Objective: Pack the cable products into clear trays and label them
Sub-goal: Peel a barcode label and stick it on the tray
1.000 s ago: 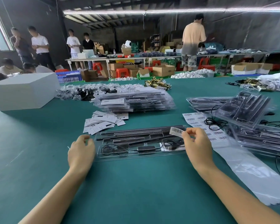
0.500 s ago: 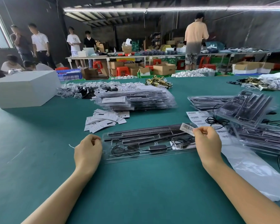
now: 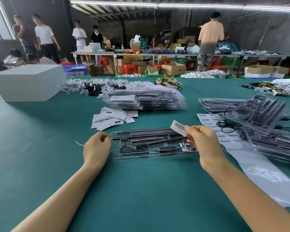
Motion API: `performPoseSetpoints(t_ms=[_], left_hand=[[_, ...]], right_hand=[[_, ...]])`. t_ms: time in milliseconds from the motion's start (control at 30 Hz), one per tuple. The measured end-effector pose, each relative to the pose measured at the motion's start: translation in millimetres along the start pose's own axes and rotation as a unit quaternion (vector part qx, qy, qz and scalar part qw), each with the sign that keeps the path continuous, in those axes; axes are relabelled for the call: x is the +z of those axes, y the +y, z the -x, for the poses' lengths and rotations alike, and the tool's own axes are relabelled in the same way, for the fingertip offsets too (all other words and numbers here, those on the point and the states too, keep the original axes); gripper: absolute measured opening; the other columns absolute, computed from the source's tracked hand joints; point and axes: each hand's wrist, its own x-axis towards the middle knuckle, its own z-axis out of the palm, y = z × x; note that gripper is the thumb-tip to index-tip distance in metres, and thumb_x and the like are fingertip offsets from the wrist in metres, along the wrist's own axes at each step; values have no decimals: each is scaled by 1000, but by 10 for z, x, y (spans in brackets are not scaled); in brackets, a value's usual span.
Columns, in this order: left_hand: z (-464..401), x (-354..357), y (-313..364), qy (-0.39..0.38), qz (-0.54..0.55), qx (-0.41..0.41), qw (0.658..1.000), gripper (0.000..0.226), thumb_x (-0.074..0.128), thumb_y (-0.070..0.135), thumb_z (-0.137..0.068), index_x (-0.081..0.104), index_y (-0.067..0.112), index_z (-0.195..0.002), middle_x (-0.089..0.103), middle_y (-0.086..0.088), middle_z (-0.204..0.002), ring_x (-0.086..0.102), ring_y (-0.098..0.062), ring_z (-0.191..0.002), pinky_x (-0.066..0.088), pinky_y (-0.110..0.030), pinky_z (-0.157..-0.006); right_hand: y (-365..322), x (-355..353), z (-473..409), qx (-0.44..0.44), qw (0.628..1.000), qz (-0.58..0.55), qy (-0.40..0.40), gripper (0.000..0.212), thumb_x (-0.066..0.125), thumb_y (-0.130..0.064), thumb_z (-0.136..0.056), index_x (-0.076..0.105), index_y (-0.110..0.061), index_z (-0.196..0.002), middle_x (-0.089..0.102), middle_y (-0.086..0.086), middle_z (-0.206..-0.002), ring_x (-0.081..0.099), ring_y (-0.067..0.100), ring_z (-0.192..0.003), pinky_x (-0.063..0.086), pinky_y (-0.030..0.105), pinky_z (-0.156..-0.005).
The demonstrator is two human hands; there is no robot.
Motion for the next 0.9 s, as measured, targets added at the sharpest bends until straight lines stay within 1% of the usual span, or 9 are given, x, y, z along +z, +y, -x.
performPoseSetpoints(t_ms=[100, 233, 333, 433, 567, 667, 767, 833, 900], left_hand=[[-1, 1, -2, -14, -5, -3, 1000, 19, 49, 22, -90, 67, 26, -84, 61, 17, -77, 57, -17, -81, 37, -29, -66], [-28, -2, -10, -18, -12, -7, 1000, 17, 50, 24, -90, 66, 26, -83, 61, 18, -76, 56, -13, -78, 36, -27, -60], [-29, 3, -18, -16, -15, -8, 1000, 16, 51, 27, -90, 64, 28, -80, 61, 18, -74, 55, -6, -75, 36, -25, -57], [-37, 14, -18, -15, -23, -11, 1000, 16, 50, 28, -90, 63, 28, -79, 61, 17, -73, 52, 0, -71, 35, -23, -55], [-38, 11, -10, -14, -28, -10, 999, 16, 50, 28, -90, 63, 28, -81, 62, 16, -74, 54, -5, -72, 35, -22, -55], [-20, 6, -6, -17, -16, -1, 1000, 15, 51, 28, -90, 65, 25, -84, 64, 12, -81, 58, -13, -81, 38, -26, -61], [-5, 13, 18, -11, 18, 41, 999, 12, 56, 30, -91, 64, 27, -81, 61, 6, -94, 52, -17, -98, 36, -28, -79], [41, 20, 55, -23, 46, 91, 995, 13, 60, 31, -90, 63, 33, -77, 58, 11, -98, 41, -13, -105, 29, -23, -86], [97, 30, 92, -45, 56, 140, 988, 14, 64, 31, -88, 64, 34, -74, 58, 16, -96, 35, -9, -108, 25, -14, -85]], right_hand=[[-61, 181, 17, 73, 994, -40, -72, 9, 69, -17, -85, 68, -9, -87, 70, 3, -84, 58, 12, -76, 48, 25, -67], [-156, 524, 2, 103, 983, 27, -151, 10, 71, -15, -83, 66, -8, -88, 62, 0, -72, 56, 8, -62, 49, 21, -60], [-200, 785, -5, 89, 974, 73, -195, 11, 70, -11, -85, 59, -9, -85, 61, 2, -69, 55, 9, -55, 48, 20, -54], [-122, 992, 35, 49, 964, 143, -220, 15, 69, -10, -85, 55, -11, -78, 60, 3, -68, 54, 11, -58, 46, 21, -54], [27, 1092, 75, -10, 953, 212, -216, 13, 67, -14, -84, 55, -13, -79, 59, 1, -70, 53, 15, -68, 41, 27, -61], [67, 1068, 62, -27, 954, 211, -211, 12, 66, -18, -84, 57, -13, -79, 59, -1, -72, 51, 13, -67, 41, 27, -61], [84, 1057, 48, -30, 953, 204, -221, 13, 67, -22, -85, 60, -14, -77, 60, -3, -71, 51, 9, -63, 39, 24, -59], [98, 1050, 39, -27, 954, 186, -234, 15, 69, -23, -84, 62, -16, -73, 59, -6, -64, 49, 4, -54, 37, 21, -55], [95, 1036, 37, -21, 952, 170, -252, 17, 70, -24, -84, 61, -18, -70, 58, -9, -59, 46, -1, -46, 35, 15, -47]])
